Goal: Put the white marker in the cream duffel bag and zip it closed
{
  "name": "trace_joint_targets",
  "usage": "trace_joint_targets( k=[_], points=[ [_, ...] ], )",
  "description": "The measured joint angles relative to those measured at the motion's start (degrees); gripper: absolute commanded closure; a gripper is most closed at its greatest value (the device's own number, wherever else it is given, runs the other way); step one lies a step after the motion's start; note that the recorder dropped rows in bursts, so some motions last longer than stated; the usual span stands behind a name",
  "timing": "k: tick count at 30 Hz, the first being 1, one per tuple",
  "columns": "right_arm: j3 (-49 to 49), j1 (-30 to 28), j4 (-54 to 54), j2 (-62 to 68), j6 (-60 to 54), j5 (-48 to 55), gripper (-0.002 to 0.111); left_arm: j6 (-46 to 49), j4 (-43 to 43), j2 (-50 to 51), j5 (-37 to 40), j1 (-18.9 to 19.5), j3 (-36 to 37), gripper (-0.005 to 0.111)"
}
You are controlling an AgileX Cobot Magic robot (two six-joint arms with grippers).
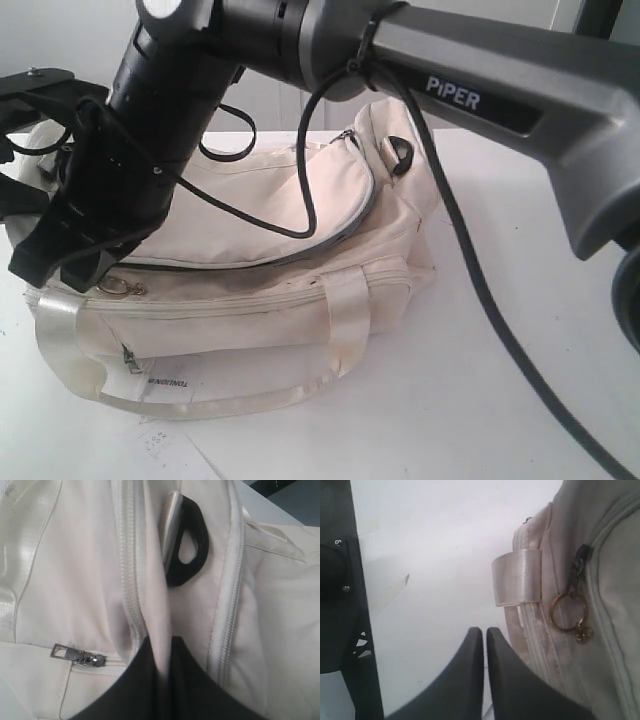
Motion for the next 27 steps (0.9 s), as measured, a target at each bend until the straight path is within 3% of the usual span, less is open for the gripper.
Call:
trace_joint_targets(
  k=[4,9,27],
  points=[
    [0.0,0.0,-1.3,-0.1,6.3,0.0,0.078,0.0,-0.1,0.0,0.0,0.0,0.0,0.107],
    [0.0,0.0,-0.9,0.1,12.9,0.0,0.064,0.3,-0.1,0.0,0.1,0.0,0.0,0.107],
    [-0.2,-0.1,-0.6,6.4,26.9,-6.4,0.063,1.6,-0.8,0.1,0.4,0.0,0.0,0.107]
  ],
)
